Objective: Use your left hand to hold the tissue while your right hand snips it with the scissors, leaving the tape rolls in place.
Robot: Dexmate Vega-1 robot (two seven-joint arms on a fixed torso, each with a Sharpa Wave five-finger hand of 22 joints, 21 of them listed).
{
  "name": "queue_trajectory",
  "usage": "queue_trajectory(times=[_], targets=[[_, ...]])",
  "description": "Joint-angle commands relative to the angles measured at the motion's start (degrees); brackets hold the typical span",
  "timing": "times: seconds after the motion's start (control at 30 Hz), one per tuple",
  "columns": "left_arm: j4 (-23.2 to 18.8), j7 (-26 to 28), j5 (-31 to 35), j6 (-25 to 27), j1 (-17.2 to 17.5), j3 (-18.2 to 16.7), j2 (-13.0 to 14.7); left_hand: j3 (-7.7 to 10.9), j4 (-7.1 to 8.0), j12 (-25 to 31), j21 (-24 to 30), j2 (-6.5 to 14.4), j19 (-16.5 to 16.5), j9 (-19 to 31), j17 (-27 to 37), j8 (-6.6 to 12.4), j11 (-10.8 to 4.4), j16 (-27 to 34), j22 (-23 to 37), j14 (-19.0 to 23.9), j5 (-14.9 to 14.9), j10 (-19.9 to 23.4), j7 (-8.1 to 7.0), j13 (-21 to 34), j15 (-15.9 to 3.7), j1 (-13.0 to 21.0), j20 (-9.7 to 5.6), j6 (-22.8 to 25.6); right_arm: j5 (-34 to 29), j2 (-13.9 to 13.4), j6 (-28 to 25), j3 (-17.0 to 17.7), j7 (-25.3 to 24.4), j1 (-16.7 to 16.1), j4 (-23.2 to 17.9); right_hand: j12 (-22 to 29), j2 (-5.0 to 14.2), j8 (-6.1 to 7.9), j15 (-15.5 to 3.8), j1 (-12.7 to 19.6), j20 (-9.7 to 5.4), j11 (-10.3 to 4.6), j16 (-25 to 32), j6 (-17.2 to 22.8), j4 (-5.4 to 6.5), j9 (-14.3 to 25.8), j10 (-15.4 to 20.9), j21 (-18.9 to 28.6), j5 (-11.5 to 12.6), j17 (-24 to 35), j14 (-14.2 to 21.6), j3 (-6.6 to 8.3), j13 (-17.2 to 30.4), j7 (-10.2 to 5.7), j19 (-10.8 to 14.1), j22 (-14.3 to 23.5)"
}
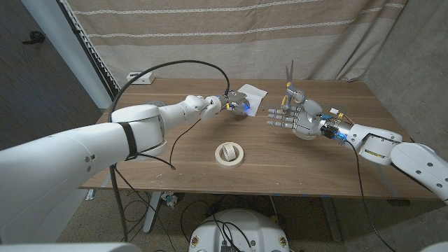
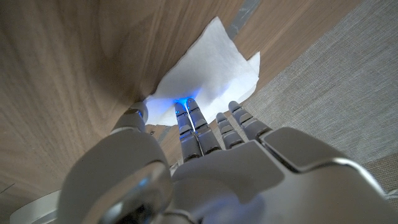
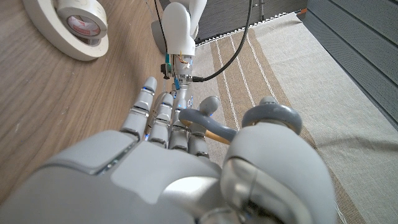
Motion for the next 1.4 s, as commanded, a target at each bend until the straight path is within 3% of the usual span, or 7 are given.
queue_trajectory(times=[0.03, 0.27, 0.37, 0.57, 0.77, 0.97, 1.4], targets=[[-3.2, -3.0, 0.5, 0.6, 1.2, -0.4, 1.5, -0.25, -0.10, 0.9, 0.2, -0.6, 0.3, 0.1, 0.1, 0.53, -0.35, 0.6, 0.0, 1.8, -0.5, 2.5, -0.34, 0.0, -8.10, -0.2, -0.37, 2.1, 0.1, -0.2, -0.1, 0.9, -0.7, -0.7, -0.6, -0.4, 0.52, 0.37, -0.03, 0.2, -0.11, 0.26, -0.1, 0.3, -0.23, 0.1, -0.1, -0.1, 0.1, 0.2, 0.5, -0.36, 0.2, 0.16, 0.6, 0.2], [-4.9, -3.5, 1.1, 0.8, 2.1, -0.9, 2.4, -0.31, -0.10, 1.1, 0.5, -0.5, 1.1, 0.1, 0.1, 0.92, -0.71, 0.8, 0.0, 3.3, -0.7, 4.3, -0.54, 0.0, -8.92, -0.5, -0.70, 4.3, 0.2, -0.3, -0.3, 1.2, -1.2, -0.9, -0.8, -0.4, 0.57, 0.41, -0.03, 0.3, -0.11, 0.26, -0.1, 0.3, -0.29, 0.1, -0.1, -0.4, 0.1, 0.2, 0.5, -0.45, 0.2, 0.17, 0.7, 0.2], [-4.0, -2.0, 1.0, 0.3, 2.4, -1.3, 2.1, -0.19, -0.14, 1.5, 0.5, -0.2, 1.5, 0.0, 0.2, 1.35, -0.85, 1.0, 0.1, 5.3, -1.0, 6.7, -1.81, 0.1, -9.60, -0.7, -0.83, 6.9, 0.2, -0.1, -0.3, 1.3, -1.5, -0.9, -1.0, -0.4, 0.57, 0.39, -0.04, 0.3, -0.11, 0.31, -0.1, 0.3, -0.28, 0.1, -0.1, -0.5, 0.1, 0.2, 0.5, -0.51, 0.2, 0.16, 0.7, 0.2], [-2.9, 0.7, 1.1, -0.6, 3.0, -1.5, 1.8, 1.43, -1.74, 2.6, 0.7, 0.8, 3.3, -0.2, 0.3, 3.00, -1.00, 1.0, 0.0, 10.0, -1.7, 15.7, -4.24, 0.3, -10.17, 1.9, -1.40, 16.3, 0.0, 0.1, 0.0, 1.5, -2.3, -1.3, -1.5, -0.4, 0.58, 0.43, -0.03, 0.2, -0.10, 0.33, -0.2, 0.2, -0.24, 0.1, -0.1, -0.7, 0.1, 0.2, 0.5, -0.62, 0.2, 0.22, 0.8, 0.2], [-3.7, 1.1, 0.9, -1.2, 3.3, -1.9, 2.6, 2.51, -2.34, 2.7, 0.7, 1.0, 3.9, -0.3, 0.5, 3.41, -1.05, 1.0, 0.0, 12.2, -2.2, 19.5, -4.62, 0.4, -10.28, 3.6, -1.56, 20.4, 0.0, 0.2, 0.0, 1.7, -2.8, -1.5, -1.6, -0.4, 0.63, 0.31, -0.11, 0.1, -0.10, 0.34, -0.2, 0.1, -0.18, -0.1, -0.1, -1.0, 0.1, 0.2, 0.5, -0.78, 0.2, 0.12, 0.8, 0.2], [-4.2, 1.5, 0.7, -1.8, 3.5, -2.6, 3.3, 4.12, -2.26, 2.7, 0.6, 1.1, 4.6, -0.4, 0.7, 4.05, -1.04, 1.0, 0.1, 15.4, -3.4, 26.2, -4.69, 0.6, -10.39, 4.9, -1.51, 27.3, 0.0, 0.2, -0.1, 1.6, -2.9, -1.3, -1.6, -0.4, 0.66, 0.42, -0.10, 0.1, -0.10, 0.28, -0.2, 0.1, -0.18, 0.0, -0.2, -1.2, 0.2, 0.2, 0.4, -0.87, 0.2, 0.24, 0.9, 0.2], [-1.3, 2.7, -0.5, -4.5, 3.6, -3.3, 2.2, 6.37, -2.44, 3.3, 0.6, 1.2, 5.6, -0.4, 1.0, 4.28, -1.08, 1.2, 0.1, 18.3, -4.5, 32.2, -4.84, 1.8, -10.52, 6.8, -1.69, 32.0, 0.1, 0.3, -0.2, 1.6, -3.5, -1.2, -1.8, -0.4, 0.78, 0.53, -0.04, 0.1, -0.10, 0.46, -0.2, 0.1, -0.15, 0.0, 0.0, -1.7, 0.2, 0.2, 0.4, -1.10, 0.2, 0.30, 1.2, 0.3]])
